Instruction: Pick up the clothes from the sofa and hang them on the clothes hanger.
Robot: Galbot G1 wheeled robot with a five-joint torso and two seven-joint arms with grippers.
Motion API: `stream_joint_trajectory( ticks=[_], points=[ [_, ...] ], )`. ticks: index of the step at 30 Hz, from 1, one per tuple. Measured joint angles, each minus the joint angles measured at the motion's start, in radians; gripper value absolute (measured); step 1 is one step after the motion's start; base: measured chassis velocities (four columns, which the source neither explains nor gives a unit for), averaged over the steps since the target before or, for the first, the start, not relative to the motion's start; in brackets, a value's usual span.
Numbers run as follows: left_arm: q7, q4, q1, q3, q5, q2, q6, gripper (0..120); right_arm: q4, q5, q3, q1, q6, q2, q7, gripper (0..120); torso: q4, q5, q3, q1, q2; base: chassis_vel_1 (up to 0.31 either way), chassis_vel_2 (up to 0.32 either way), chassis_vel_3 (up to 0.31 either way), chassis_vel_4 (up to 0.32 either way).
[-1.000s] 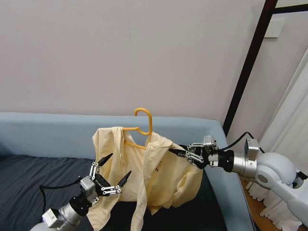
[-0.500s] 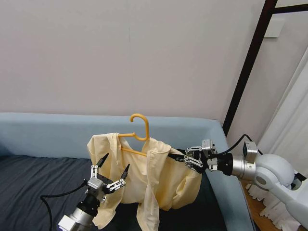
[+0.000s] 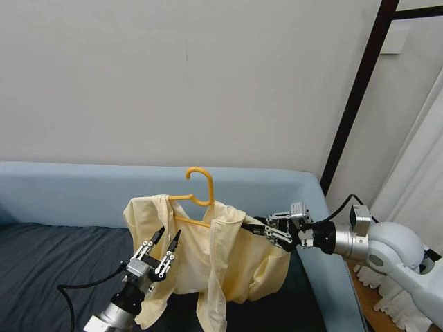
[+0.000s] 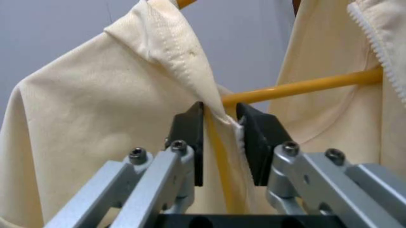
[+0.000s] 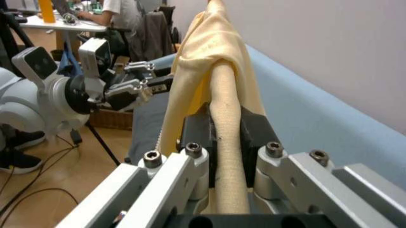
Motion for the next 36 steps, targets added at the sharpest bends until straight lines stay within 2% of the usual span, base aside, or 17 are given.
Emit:
stream_joint_trajectory(
  ticks=[2, 3, 5, 14, 18, 19, 22, 26, 31, 36],
  points=[
    [0.001, -0.014, 0.011, -0.005, -0.003, 0.0, -0.002, 8, -0.003, 0.0, 0.0, 0.0, 0.0, 0.0, 0.0, 8, 0.0001, 0.0, 0.0, 0.0, 0.0, 0.0, 0.0, 0.0, 0.0],
    [0.001, -0.014, 0.011, -0.005, -0.003, 0.0, -0.002, 8, -0.003, 0.0, 0.0, 0.0, 0.0, 0.0, 0.0, 8, 0.0001, 0.0, 0.0, 0.0, 0.0, 0.0, 0.0, 0.0, 0.0],
    [0.002, -0.034, 0.023, -0.011, -0.01, 0.003, -0.003, 0, -0.006, 0.0, 0.0, 0.001, 0.001, 0.001, 0.0, 8, 0.0001, 0.0, 0.0, 0.0, 0.0, 0.0, 0.0, 0.0, 0.0],
    [0.005, -0.103, 0.024, -0.033, -0.079, 0.03, 0.004, 0, -0.017, -0.004, -0.006, 0.003, 0.003, 0.007, -0.004, 8, 0.0001, 0.0, 0.0, 0.0, 0.0, 0.0, 0.0, 0.0, 0.0],
    [0.017, -0.156, -0.021, -0.047, -0.194, 0.059, 0.032, 0, -0.025, -0.01, -0.016, 0.007, 0.004, 0.002, -0.002, 8, 0.0, 0.0, 0.0, 0.0, 0.0, 0.0, 0.0, 0.0, 0.0],
    [0.017, -0.156, -0.021, -0.047, -0.194, 0.059, 0.032, 0, -0.025, -0.01, -0.016, 0.007, 0.004, 0.002, -0.002, 8, 0.0, 0.0, 0.0, 0.0, 0.0, 0.0, 0.0, 0.0, 0.0],
    [0.032, -0.209, -0.057, -0.068, -0.292, 0.089, 0.076, 0, -0.027, -0.011, -0.036, 0.018, 0.003, 0.014, 0.011, 8, 0.0003, 0.0001, 0.0, 0.0, 0.0, 0.0, 0.0, 0.0, 0.0],
    [0.057, -0.239, -0.089, -0.073, -0.36, 0.123, 0.107, 0, -0.021, -0.017, -0.046, 0.017, -0.002, 0.021, 0.023, 8, 0.0, 0.0, 0.0, 0.0, 0.0, 0.0, 0.0, 0.0, 0.0],
    [0.105, -0.256, -0.099, -0.069, -0.391, 0.136, 0.111, 0, -0.018, -0.022, -0.05, 0.01, -0.009, 0.032, 0.048, 8, 0.0, 0.0, 0.0, 0.0, 0.0, 0.0, 0.0, 0.0, 0.0],
    [0.186, -0.26, -0.089, -0.048, -0.395, 0.11, 0.101, 0, -0.022, -0.021, -0.058, 0.003, -0.012, 0.062, 0.056, 8, -0.0001, -0.0001, 0.0, 0.0, 0.0, 0.0, 0.0, 0.0, 0.0]
  ],
)
